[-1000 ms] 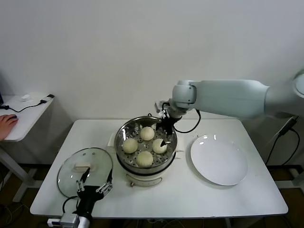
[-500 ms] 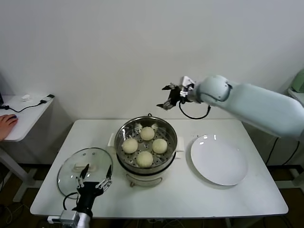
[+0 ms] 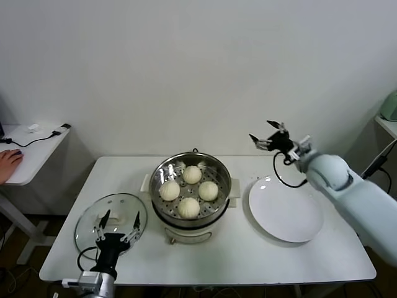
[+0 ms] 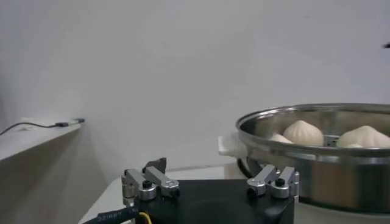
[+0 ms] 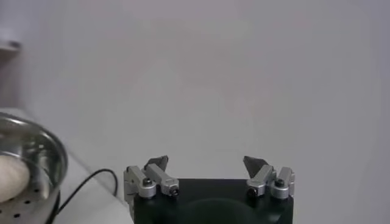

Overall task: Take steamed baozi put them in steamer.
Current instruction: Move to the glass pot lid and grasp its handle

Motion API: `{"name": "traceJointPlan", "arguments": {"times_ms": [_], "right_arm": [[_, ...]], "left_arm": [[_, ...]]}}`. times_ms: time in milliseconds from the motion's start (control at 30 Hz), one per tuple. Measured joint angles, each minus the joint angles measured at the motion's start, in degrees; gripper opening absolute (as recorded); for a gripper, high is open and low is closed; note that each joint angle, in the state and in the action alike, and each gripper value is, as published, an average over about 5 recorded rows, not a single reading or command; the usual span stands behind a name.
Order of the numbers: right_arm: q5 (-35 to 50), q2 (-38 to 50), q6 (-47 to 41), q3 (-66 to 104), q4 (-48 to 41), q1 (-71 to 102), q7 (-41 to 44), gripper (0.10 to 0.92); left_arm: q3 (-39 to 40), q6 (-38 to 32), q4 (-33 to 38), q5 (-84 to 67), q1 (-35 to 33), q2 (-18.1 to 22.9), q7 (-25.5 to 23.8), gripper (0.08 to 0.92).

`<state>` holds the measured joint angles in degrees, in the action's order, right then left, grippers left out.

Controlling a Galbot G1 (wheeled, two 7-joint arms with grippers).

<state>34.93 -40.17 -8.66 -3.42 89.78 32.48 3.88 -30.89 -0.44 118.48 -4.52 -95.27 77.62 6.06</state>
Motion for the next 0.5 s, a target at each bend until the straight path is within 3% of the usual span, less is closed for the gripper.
{"name": "traceJointPlan", "arguments": {"times_ms": [233, 500], "right_arm": [[-4.08, -7.17, 7.26, 19.72, 1.03, 21.52, 0.00, 0.823], [-7.38, -16.56, 15.66, 29.45, 1.32, 38.15, 2.09, 0.823]], "left_arm": [[-0.05, -1.66, -2.38, 2.53, 1.20, -1.11, 1.86, 0.823], [-0.41, -3.97, -5.60, 6.23, 1.97, -2.49, 4.94, 0.823]]}}
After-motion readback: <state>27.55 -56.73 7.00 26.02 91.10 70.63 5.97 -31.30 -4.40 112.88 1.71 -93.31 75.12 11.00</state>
